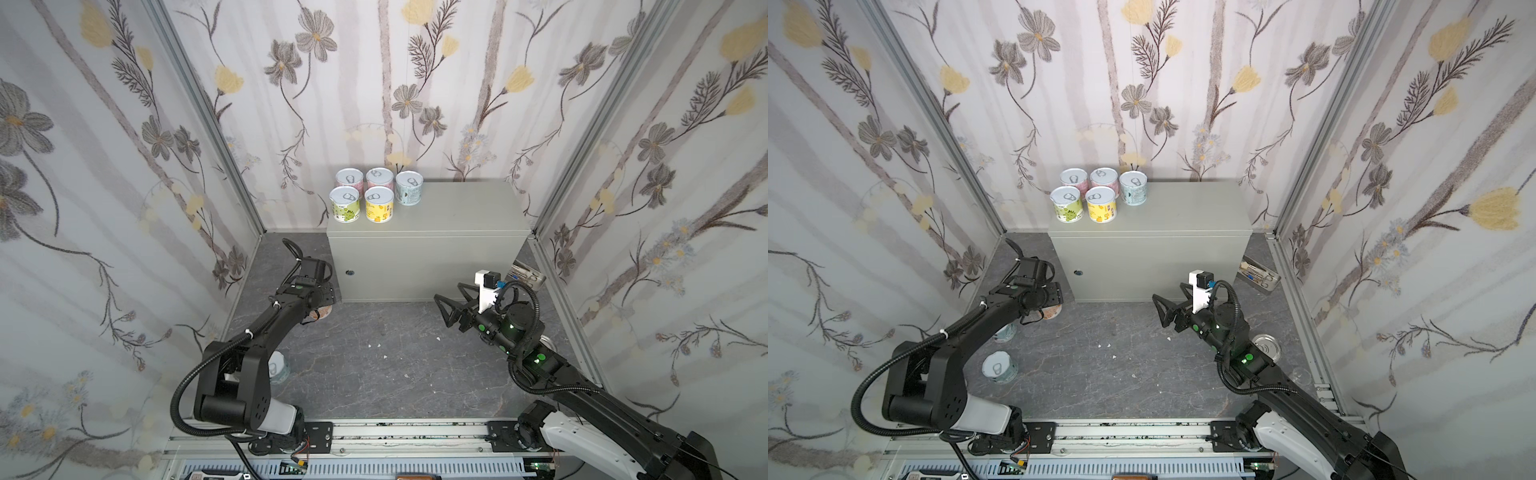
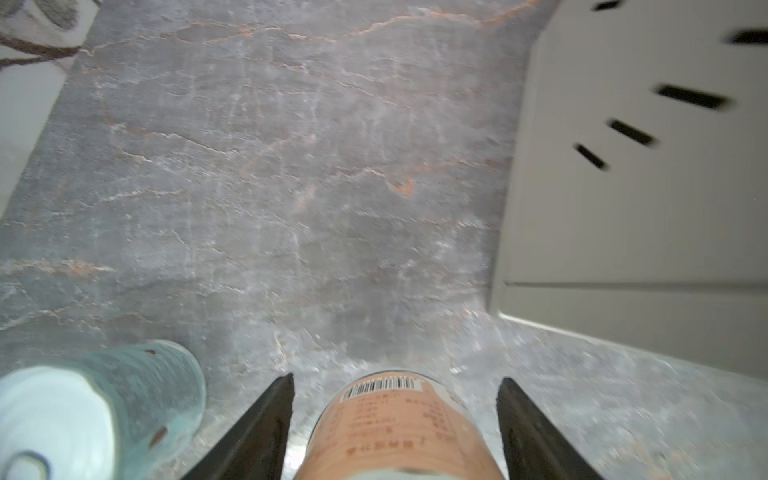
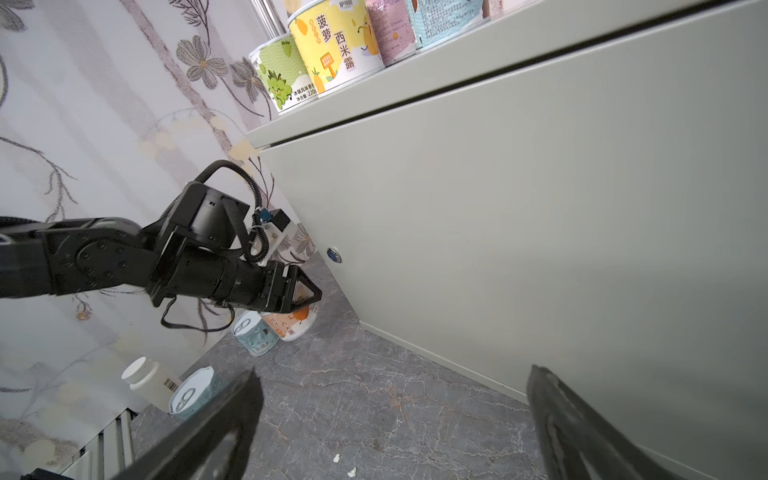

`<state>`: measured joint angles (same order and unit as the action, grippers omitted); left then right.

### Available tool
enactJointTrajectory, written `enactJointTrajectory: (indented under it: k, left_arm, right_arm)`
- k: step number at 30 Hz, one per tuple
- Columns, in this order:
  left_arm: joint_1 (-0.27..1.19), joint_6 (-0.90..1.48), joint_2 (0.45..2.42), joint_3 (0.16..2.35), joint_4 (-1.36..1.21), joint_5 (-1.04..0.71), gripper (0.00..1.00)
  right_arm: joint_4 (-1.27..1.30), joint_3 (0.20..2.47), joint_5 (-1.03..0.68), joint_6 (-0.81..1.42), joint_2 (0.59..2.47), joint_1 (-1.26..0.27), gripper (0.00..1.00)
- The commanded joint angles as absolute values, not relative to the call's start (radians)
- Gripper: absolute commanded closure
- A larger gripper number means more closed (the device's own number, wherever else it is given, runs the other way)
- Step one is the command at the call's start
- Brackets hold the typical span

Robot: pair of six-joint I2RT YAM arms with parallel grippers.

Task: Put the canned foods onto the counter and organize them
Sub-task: 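Close the left gripper on the orange-labelled can and lift it, then set the orange-labelled can down near the right gripper while the right gripper lowers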

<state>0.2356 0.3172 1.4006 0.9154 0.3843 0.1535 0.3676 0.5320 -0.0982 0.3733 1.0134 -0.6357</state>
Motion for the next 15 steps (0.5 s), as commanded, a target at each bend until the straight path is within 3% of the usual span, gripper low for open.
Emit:
enactJointTrajectory:
  k: [1,8,15]
  left_arm:
    - [0.328,0.416,1.328,0.855,0.385,0.159,0.35]
    - [0.651,0.561,1.296,0.813,0.384,0.236,0.37]
    - [0.897,0.621,1.54,0.962,0.332,0.268,0.37]
  right_arm:
    - [0.331,0.56,-0.104,0.392,1.014,-0.627,0.0]
    - [0.245,0.525,-0.145,0.434,0.907,-0.568,0.0]
    - [0.155,0.415,-0.227,0.482,0.765,-0.444,0.0]
